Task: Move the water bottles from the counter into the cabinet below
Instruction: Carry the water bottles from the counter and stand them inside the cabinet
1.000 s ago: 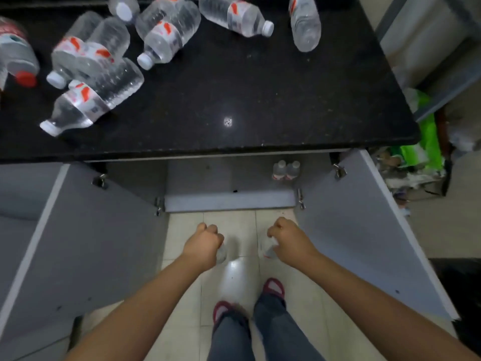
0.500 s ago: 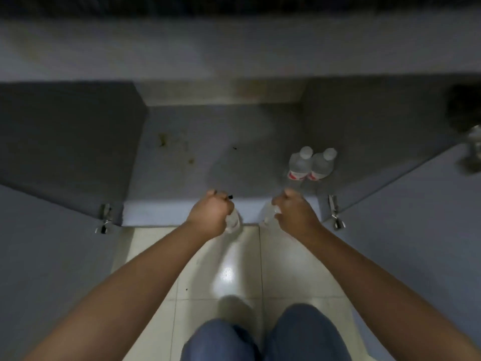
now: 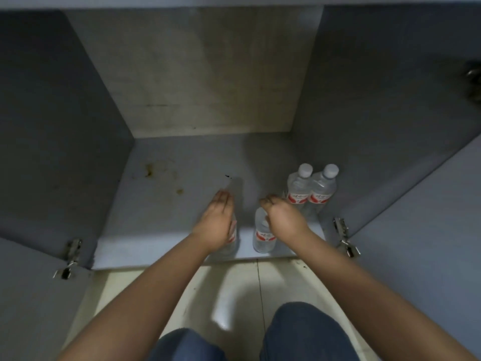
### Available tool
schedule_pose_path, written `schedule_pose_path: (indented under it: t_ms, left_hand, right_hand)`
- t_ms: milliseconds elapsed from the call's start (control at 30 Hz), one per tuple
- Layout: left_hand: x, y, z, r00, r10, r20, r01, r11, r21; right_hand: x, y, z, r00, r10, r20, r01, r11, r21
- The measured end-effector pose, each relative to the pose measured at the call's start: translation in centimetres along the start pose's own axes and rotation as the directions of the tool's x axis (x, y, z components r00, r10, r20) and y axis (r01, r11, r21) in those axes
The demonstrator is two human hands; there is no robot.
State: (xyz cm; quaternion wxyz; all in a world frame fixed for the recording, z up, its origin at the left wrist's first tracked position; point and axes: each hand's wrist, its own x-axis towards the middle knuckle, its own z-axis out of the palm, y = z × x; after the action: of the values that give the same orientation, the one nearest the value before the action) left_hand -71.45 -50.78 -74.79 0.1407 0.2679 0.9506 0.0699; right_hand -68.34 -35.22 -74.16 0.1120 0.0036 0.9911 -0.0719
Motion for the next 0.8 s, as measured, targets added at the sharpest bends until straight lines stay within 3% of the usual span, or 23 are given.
schedule_pose_path:
  t_ms: [167,333,433,500,600,700,800]
  left_hand:
    - [-0.2,0.1,1.4,0.993,-0.037,-0.113,0.033,0.999,-0.035]
    - [-0.2,0.6,1.0,0.994,-0.095,-0.053,0.094,0.996,-0.004]
    - [0.3,0.3,1.1,0.982,-0.045,-0.185,0.06,0.995,0.074]
    - [0.3,0.0,1.5,0.985,-0.033,-0.172,0.062,0.985,0.163]
    - [0.0,0.1,1.7,0.989,-0.027,-0.144,0.05,0.986,0.16]
    - [-0.4,0.5,0.9,0.992,-0.034,-0.119,0.033,0.999,-0.013]
    - [-0.2,0.3,0.8,0.997,-0.061,-0.043,0.061,0.998,-0.01]
  right_hand:
    - [1.1,0.1,-0.1,0.999,0.027,0.018,-0.027,0.999,-0.038]
    - [3.2,1.0,-1.4,0.996,0.092,0.02,-0.09,0.992,-0.089]
    - [4.7,1.1,-1.8,0.993,0.114,0.026,-0.111,0.99,-0.091]
    - [5.4,1.6,-2.0,0.992,0.129,0.014,-0.127,0.988,-0.092]
    - [6.2,2.7,-2.4,0.989,0.146,-0.015,-0.147,0.985,-0.089]
    - [7.1,3.4,-2.7,0.99,0.138,-0.022,-0.139,0.987,-0.08]
    - [7.7,3.6,-2.5,0.992,0.122,-0.02,-0.123,0.991,-0.062]
